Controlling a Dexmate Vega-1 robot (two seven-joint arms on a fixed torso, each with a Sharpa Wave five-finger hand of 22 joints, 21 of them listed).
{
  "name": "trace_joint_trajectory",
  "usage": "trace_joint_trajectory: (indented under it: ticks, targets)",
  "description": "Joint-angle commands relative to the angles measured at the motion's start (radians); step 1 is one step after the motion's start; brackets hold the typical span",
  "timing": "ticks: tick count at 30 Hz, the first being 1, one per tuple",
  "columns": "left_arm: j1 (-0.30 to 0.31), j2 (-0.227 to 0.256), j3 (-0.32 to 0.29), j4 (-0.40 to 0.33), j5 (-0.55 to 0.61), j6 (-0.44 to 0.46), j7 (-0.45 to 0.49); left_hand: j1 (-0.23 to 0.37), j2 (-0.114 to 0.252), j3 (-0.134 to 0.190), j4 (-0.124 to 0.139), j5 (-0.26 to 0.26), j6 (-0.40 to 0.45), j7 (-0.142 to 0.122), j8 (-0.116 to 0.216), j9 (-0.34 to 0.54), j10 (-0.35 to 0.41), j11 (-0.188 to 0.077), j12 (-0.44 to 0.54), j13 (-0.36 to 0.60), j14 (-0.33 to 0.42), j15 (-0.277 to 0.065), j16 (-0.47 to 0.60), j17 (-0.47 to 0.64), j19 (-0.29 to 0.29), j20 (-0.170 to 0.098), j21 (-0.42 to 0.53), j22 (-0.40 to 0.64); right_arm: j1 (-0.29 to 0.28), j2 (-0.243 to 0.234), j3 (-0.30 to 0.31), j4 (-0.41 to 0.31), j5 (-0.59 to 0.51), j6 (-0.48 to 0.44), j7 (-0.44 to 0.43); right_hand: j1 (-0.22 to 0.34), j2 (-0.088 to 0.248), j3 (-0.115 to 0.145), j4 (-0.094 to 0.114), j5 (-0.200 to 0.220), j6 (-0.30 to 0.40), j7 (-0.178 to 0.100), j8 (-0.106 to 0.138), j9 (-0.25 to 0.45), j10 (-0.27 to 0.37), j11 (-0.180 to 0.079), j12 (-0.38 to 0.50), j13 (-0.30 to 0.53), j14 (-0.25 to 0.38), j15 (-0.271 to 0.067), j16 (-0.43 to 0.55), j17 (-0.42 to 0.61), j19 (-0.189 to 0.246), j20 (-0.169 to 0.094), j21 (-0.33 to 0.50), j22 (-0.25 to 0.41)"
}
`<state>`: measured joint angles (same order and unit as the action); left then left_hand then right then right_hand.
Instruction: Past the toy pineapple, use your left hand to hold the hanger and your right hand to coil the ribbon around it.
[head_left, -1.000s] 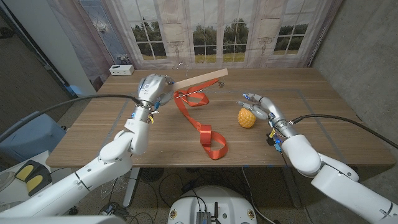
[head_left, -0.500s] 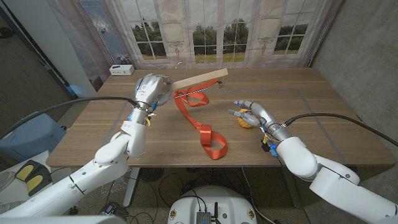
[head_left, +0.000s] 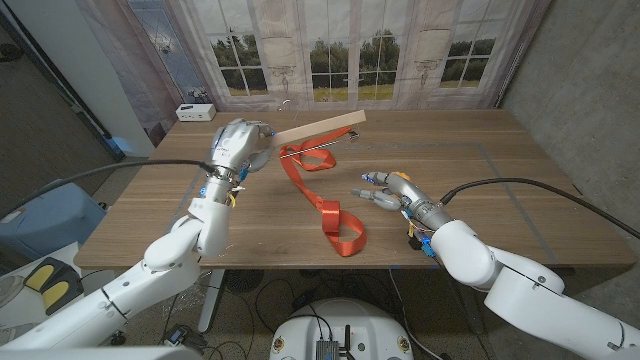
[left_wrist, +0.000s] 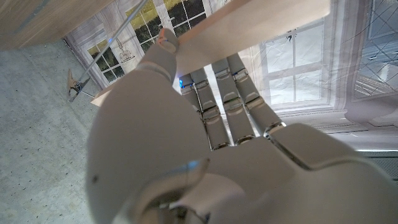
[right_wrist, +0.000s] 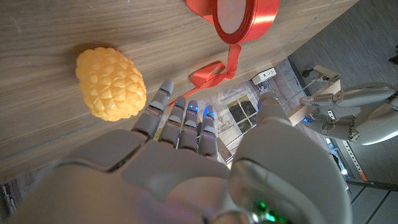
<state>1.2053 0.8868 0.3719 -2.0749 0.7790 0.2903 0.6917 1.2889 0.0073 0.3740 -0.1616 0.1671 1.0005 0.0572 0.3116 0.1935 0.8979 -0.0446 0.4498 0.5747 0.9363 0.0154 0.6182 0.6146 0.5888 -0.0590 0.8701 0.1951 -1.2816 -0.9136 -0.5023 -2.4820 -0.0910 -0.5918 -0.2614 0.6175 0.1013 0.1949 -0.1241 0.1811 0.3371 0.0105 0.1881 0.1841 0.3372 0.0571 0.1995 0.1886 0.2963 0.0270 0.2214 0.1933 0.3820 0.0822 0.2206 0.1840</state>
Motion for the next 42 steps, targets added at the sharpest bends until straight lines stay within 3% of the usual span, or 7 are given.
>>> trace_joint_trajectory:
  ticks: [1, 8, 14, 23, 36, 42]
  targets:
    - [0.048, 0.011, -0.047, -0.009, -0.019, -0.028, 0.025, 0.136, 0.143, 0.004, 0.005, 0.006, 0.05, 0.001, 0.003, 0.048, 0.012, -0.01, 0.006, 0.006, 0.162, -0.247, 0.0, 0.007, -0.005, -0.041, 0.008, 0.002, 0.081, 0.006, -0.121, -0.052, -0.052, -0.144, 0.021, -0.003, -0.005, -0.006, -0.003, -0.001, -0.003, 0.0, -0.002, 0.001, -0.008, -0.001, -0.004, 0.003, 0.004, 0.005, 0.0, 0.001, 0.003, -0.002, -0.003, 0.001]
    - [0.07, 0.012, -0.07, -0.007, -0.026, -0.045, 0.046, 0.136, 0.142, 0.003, 0.006, 0.006, 0.051, 0.001, 0.002, 0.048, 0.013, -0.009, 0.005, 0.007, 0.163, -0.247, -0.002, 0.01, -0.007, -0.041, 0.013, 0.001, 0.177, 0.037, -0.233, -0.083, -0.102, -0.307, 0.065, -0.019, -0.015, -0.015, 0.001, -0.001, -0.025, -0.007, -0.006, 0.002, -0.026, -0.008, -0.01, 0.003, -0.008, 0.015, -0.006, 0.003, 0.018, 0.005, 0.003, 0.001]
    - [0.089, 0.012, -0.092, -0.004, -0.036, -0.063, 0.064, 0.136, 0.142, 0.002, 0.006, 0.006, 0.05, 0.002, 0.001, 0.049, 0.013, -0.01, 0.002, 0.01, 0.164, -0.247, -0.005, 0.014, -0.011, -0.04, 0.018, 0.001, 0.262, 0.067, -0.312, -0.075, -0.107, -0.392, 0.1, -0.031, -0.02, -0.021, 0.006, 0.0, -0.028, -0.008, -0.005, 0.002, -0.032, -0.006, -0.011, 0.004, -0.009, 0.015, -0.007, 0.005, 0.028, 0.007, 0.006, 0.002]
    - [0.112, 0.01, -0.12, 0.008, -0.05, -0.091, 0.087, 0.137, 0.142, 0.002, 0.005, 0.006, 0.049, 0.002, 0.001, 0.052, 0.016, -0.008, -0.001, 0.01, 0.167, -0.247, -0.008, 0.019, -0.014, -0.04, 0.025, 0.0, 0.429, 0.135, -0.48, -0.058, -0.14, -0.578, 0.124, -0.051, -0.027, -0.031, 0.013, 0.001, -0.04, -0.018, -0.005, 0.003, -0.061, -0.025, -0.018, 0.004, -0.019, 0.017, -0.011, 0.007, 0.02, 0.017, 0.002, 0.002]
    - [0.12, 0.001, -0.142, 0.036, -0.064, -0.119, 0.106, 0.137, 0.142, 0.001, 0.005, 0.005, 0.049, -0.001, 0.0, 0.053, 0.016, -0.009, -0.006, 0.015, 0.169, -0.247, -0.014, 0.027, -0.017, -0.041, 0.037, -0.002, 0.578, 0.186, -0.602, -0.043, -0.07, -0.706, 0.086, -0.059, -0.027, -0.035, 0.016, 0.002, -0.053, -0.024, -0.007, 0.003, -0.067, -0.027, -0.017, 0.005, -0.016, 0.021, -0.009, 0.008, 0.017, 0.018, 0.0, 0.002]
    - [0.125, -0.001, -0.152, 0.043, -0.069, -0.12, 0.106, 0.136, 0.142, 0.001, 0.006, 0.005, 0.048, 0.001, -0.001, 0.054, 0.017, -0.005, -0.008, 0.016, 0.17, -0.247, -0.017, 0.03, -0.02, -0.041, 0.041, -0.003, 0.631, 0.201, -0.633, -0.021, -0.011, -0.71, 0.075, -0.07, -0.026, -0.039, 0.021, 0.002, -0.055, -0.024, -0.006, 0.003, -0.07, -0.022, -0.016, 0.005, -0.01, 0.023, -0.006, 0.009, 0.021, 0.019, 0.001, 0.002]
